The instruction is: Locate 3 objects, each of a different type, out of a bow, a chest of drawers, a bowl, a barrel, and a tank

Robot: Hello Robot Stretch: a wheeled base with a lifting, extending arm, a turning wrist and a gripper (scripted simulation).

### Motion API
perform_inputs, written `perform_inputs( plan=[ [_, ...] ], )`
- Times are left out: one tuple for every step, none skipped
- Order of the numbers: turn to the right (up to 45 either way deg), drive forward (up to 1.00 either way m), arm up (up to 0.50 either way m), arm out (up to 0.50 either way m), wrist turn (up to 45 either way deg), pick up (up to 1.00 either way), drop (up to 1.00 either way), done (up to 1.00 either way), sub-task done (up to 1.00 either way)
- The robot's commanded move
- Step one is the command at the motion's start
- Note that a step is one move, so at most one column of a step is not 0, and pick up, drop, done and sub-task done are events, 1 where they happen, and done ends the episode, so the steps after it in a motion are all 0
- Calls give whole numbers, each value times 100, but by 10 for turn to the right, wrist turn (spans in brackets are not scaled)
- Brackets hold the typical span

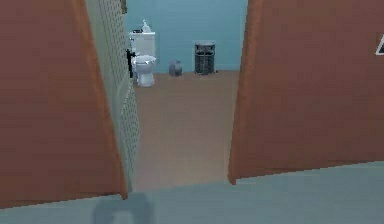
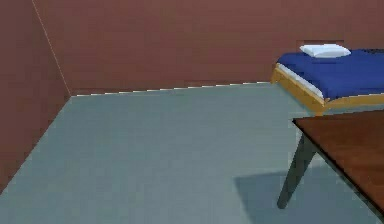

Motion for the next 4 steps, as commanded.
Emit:
perform_inputs(
  plan=[
    [-450, 0, 0, 0, 0, 0, 0, 0, 0],
    [-360, 0, 0, 0, 0, 0, 0, 0, 0],
    [0, 50, 0, 0, 0, 0, 0, 0, 0],
    [-450, 0, 0, 0, 0, 0, 0, 0, 0]
  ],
)
